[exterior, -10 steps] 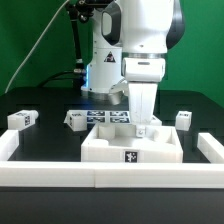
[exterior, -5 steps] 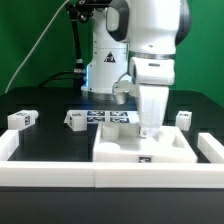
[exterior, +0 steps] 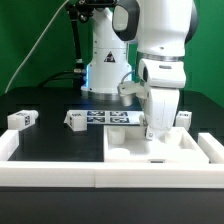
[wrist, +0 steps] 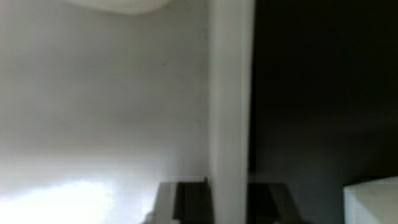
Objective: Assemble one leg
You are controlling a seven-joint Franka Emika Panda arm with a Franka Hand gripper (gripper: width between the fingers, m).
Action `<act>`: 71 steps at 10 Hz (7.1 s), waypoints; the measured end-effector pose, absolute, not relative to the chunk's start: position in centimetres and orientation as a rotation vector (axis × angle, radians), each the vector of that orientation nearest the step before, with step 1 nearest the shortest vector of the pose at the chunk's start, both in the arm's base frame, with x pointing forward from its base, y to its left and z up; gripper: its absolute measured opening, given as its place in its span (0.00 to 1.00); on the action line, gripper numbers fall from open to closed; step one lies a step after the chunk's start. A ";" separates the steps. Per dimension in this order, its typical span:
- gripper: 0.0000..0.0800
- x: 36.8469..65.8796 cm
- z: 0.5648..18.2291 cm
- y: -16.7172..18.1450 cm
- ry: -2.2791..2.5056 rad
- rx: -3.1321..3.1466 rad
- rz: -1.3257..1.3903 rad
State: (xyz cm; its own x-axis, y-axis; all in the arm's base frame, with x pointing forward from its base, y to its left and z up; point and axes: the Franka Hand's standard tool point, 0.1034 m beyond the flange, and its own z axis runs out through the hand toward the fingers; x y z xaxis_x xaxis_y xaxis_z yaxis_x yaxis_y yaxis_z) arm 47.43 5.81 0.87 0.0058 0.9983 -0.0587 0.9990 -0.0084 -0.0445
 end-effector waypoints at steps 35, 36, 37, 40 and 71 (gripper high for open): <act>0.81 43.5 5.7 11.0 0.330 3.116 -0.062; 0.81 43.5 5.7 11.1 0.260 3.127 -0.064; 0.81 43.5 5.7 11.4 0.084 3.144 -0.068; 0.81 42.1 5.0 12.6 -0.516 3.142 -0.032; 0.36 37.9 0.9 15.0 -0.564 2.941 -1.479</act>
Offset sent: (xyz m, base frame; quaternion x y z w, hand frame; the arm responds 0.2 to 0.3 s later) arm 0.0174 0.0230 -0.0066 0.0237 0.0117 -0.0135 0.9996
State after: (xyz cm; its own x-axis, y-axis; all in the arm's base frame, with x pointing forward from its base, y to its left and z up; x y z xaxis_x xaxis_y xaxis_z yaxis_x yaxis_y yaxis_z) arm 37.94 14.96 0.89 0.5554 -0.2072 -0.8054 -0.3816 -0.9240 -0.0254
